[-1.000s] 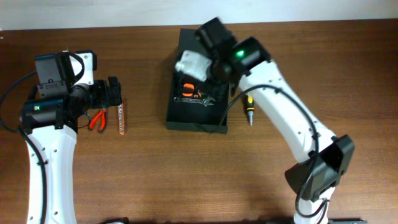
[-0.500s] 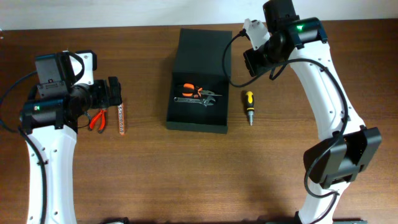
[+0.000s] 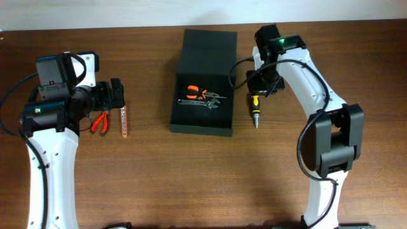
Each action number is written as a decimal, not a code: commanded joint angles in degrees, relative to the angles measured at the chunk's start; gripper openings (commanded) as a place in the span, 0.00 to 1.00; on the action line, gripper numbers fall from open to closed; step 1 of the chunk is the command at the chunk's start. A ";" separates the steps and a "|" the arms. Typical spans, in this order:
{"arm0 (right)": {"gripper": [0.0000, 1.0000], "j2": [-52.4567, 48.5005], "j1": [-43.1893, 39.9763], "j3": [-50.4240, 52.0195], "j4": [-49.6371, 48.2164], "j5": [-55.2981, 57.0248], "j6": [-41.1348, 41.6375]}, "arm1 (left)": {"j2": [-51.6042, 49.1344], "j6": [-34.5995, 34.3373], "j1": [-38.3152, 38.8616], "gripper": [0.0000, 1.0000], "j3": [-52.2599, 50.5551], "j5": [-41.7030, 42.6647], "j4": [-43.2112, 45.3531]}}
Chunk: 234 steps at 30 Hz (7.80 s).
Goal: Pack container
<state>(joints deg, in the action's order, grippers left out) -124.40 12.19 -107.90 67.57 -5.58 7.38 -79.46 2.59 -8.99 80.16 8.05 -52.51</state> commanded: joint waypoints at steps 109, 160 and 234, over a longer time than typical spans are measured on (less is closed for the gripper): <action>0.40 6.23 -4.92 -1.81 -9.60 8.20 -1.16 | -0.24 1.16 -0.28 0.99 1.27 -0.39 0.15; 0.63 -2.67 -26.34 3.06 -1.95 5.84 38.53 | -0.26 1.16 -0.28 0.99 1.27 -0.39 0.15; 0.33 -7.13 -27.91 7.21 -11.74 5.44 30.34 | -0.24 1.16 -0.28 0.99 1.27 -0.39 0.15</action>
<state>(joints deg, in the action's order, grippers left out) -130.48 -16.03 -101.12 55.88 -0.67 39.79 -79.46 2.61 -8.99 80.16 7.92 -52.51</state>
